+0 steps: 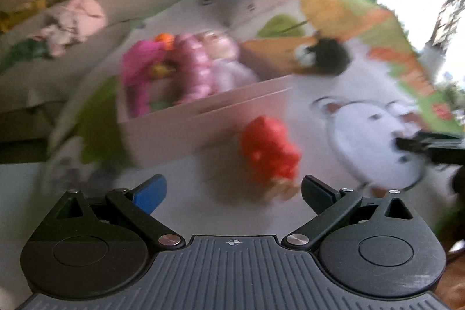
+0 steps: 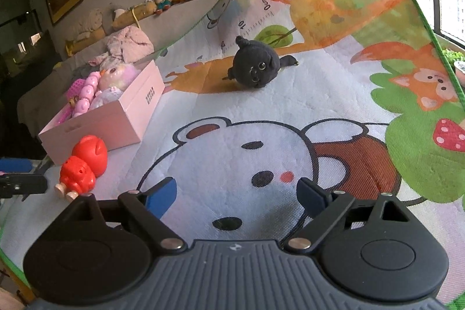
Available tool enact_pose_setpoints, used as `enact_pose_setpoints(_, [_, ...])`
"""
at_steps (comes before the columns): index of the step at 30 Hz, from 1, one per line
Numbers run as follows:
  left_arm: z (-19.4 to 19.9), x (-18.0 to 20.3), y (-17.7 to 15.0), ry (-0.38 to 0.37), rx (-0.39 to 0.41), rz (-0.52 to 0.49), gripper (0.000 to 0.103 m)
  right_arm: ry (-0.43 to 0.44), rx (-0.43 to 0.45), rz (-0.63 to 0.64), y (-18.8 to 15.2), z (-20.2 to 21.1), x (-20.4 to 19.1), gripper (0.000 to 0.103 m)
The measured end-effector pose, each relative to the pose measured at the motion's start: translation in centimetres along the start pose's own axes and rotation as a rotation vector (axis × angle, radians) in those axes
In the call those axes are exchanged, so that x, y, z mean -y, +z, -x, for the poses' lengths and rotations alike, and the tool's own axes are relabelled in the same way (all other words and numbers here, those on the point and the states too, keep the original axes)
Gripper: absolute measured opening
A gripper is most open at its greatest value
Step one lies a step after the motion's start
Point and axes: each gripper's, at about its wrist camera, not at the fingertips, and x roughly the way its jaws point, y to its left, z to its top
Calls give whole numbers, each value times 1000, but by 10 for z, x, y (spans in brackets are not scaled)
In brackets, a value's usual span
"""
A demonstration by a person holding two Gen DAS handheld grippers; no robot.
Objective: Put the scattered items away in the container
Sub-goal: 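Grasp the red hooded figure with the left tool while the right tool grasps the black plush cat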
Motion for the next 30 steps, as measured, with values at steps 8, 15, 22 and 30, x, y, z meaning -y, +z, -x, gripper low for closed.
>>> enact_pose_setpoints(8, [-57,46,7,-35,-11,-111,76,-9,-9,-12,0,-2,3,91])
enact_pose_setpoints(15, [-41,25,-12,-77,-22,-53,49,-24,-31,24,3,-5,-3,92])
enact_pose_setpoints(22, [-19,-11,-36,-51,-20,40,49,-58,-4,163,47,-23,-22,92])
enact_pose_setpoints(30, [-17,-23,-44,-91,1,91,59,-233,69,192,128,-107,-22,92])
